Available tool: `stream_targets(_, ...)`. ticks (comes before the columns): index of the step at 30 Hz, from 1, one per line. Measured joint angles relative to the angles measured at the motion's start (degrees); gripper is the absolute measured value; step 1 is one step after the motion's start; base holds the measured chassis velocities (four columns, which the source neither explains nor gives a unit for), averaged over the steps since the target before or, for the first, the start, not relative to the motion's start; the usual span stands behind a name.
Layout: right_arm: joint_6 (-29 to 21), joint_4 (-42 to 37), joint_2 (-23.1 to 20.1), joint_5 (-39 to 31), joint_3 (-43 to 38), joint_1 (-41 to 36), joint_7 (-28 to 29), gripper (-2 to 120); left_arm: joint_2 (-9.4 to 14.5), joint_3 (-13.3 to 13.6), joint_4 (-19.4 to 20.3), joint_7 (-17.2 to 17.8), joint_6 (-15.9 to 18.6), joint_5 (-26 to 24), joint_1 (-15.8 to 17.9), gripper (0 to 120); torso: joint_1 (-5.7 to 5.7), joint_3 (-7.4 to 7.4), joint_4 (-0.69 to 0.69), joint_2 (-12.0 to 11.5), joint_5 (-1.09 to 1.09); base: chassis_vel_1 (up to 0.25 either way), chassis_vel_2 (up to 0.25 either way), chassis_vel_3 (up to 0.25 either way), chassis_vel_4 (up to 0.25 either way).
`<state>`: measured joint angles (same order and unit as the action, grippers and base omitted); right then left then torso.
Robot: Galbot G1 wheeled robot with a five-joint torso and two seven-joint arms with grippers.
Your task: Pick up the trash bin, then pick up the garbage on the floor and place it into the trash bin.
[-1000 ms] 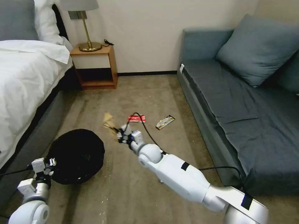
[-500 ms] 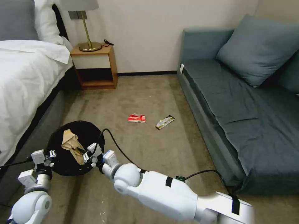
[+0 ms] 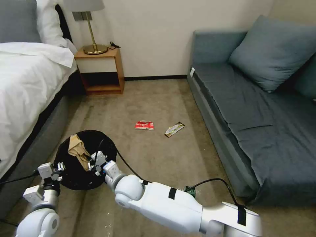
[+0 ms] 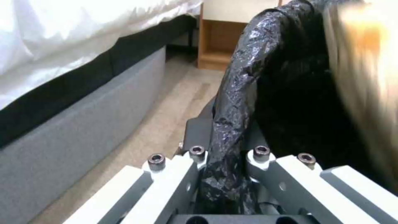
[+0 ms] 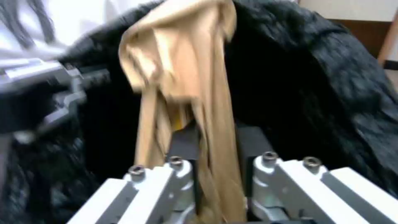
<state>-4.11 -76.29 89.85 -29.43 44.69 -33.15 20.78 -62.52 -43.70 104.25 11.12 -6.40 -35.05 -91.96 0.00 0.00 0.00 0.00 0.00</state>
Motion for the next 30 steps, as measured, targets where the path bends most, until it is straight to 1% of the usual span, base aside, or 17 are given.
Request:
stream_targets(3,0.2,0.0,-0.4,1.7,0.1,-0.7,1.7,37,-0.1,-0.1,0.0,0.0,-0.2,0.2,-0.2,5,0.0,0.0,0.0,0.0,0.0,0.0,0.0,0.0,0.0)
stream_targets(4,0.2,0.0,-0.4,1.7,0.1,-0.7,1.7,37,-0.1,-0.1,0.0,0.0,-0.2,0.2,-0.2,5,0.0,0.0,0.0,0.0,0.0,0.0,0.0,0.0,0.0)
stream_targets(5,0.2,-0.1,-0.5,2.0,0.1,-0.8,1.9,41,-0.1,-0.1,0.0,0.0,-0.3,0.2,-0.3,5,0.0,0.0,0.0,0.0,0.0,0.0,0.0,0.0,0.0)
stream_targets(8,0.3,-1.2,-1.4,3.2,-0.1,-1.2,2.6,57,-0.2,-0.1,-0.3,-0.1,-0.4,0.5,-0.3,5,0.0,0.0,0.0,0.0,0.01,0.0,0.0,0.0,0.0)
stream_targets(9,0.3,-1.2,-1.4,3.2,-0.1,-1.2,2.6,57,-0.2,-0.1,-0.3,-0.1,-0.4,0.5,-0.3,5,0.0,0.0,0.0,0.0,0.01,0.0,0.0,0.0,0.0)
stream_targets(13,-0.3,-4.3,-4.0,4.3,0.0,-1.2,3.1,72,0.0,-0.1,-1.2,-0.1,-0.6,0.5,0.1,5,0.0,0.0,0.01,0.0,0.01,0.0,0.0,0.0,0.0)
stream_targets(14,-0.3,-4.3,-4.0,4.3,0.0,-1.2,3.1,72,0.0,-0.1,-1.2,-0.1,-0.6,0.5,0.1,5,0.0,0.0,0.01,0.0,0.01,0.0,0.0,0.0,0.0)
stream_targets(16,-1.8,-6.4,-6.3,4.8,-0.1,-1.3,2.8,80,0.4,-0.1,-1.6,-0.1,-0.7,0.5,0.3,5,0.0,0.0,0.0,0.0,0.01,0.0,0.0,0.0,0.0)
stream_targets(18,-4.9,-9.0,-11.4,6.5,-0.8,-1.4,0.8,92,0.8,-0.3,-2.2,-0.1,-1.0,0.5,0.5,5,0.0,0.0,0.0,0.0,0.02,0.0,0.0,0.0,0.0)
stream_targets(20,-6.2,-9.6,-12.5,7.3,-1.1,-1.6,0.7,95,0.9,-0.4,-2.3,-0.1,-1.1,0.5,0.5,5,0.0,0.0,0.0,0.0,0.02,0.0,0.0,0.0,0.0)
stream_targets(21,-9.4,-10.8,-15.0,8.5,-1.7,-2.0,1.1,98,1.2,-0.4,-2.7,-0.2,-1.3,0.5,0.5,5,0.0,0.0,-0.01,0.0,0.02,0.0,0.0,0.0,0.0)
stream_targets(22,-12.1,-12.0,-17.1,8.8,-2.0,-2.3,1.6,99,1.3,-0.5,-3.2,-0.3,-1.5,0.5,0.5,5,0.0,0.0,-0.01,0.0,0.02,0.0,0.0,0.0,0.0)
stream_targets(23,-12.1,-12.0,-17.1,8.8,-2.0,-2.3,1.6,99,1.3,-0.5,-3.2,-0.3,-1.5,0.5,0.5,5,0.0,0.0,-0.01,0.0,0.02,0.0,0.0,0.0,0.0)
stream_targets(25,-15.2,-13.7,-19.7,8.9,-2.5,-2.9,1.5,100,1.4,-0.5,-3.5,-0.5,-1.7,0.5,0.6,5,0.0,0.0,-0.01,0.0,0.03,0.0,0.0,0.0,0.0)
stream_targets(27,-19.5,-16.1,-23.8,9.8,-4.2,-4.2,-0.5,100,1.4,-0.4,-4.1,-0.8,-2.0,0.7,0.6,5,0.0,0.0,-0.01,0.0,0.02,0.0,0.0,0.0,0.0)
stream_targets(28,-19.5,-16.1,-23.8,9.8,-4.2,-4.2,-0.5,100,1.4,-0.4,-4.1,-0.8,-2.0,0.7,0.6,5,0.0,0.0,-0.01,0.0,0.02,0.0,0.0,0.0,0.0)
stream_targets(30,-23.0,-17.0,-26.1,10.1,-6.2,-5.4,-3.3,100,1.3,-0.1,-4.4,-1.0,-2.1,1.1,0.6,5,0.0,0.0,-0.01,0.0,0.02,0.0,0.0,0.0,0.0)
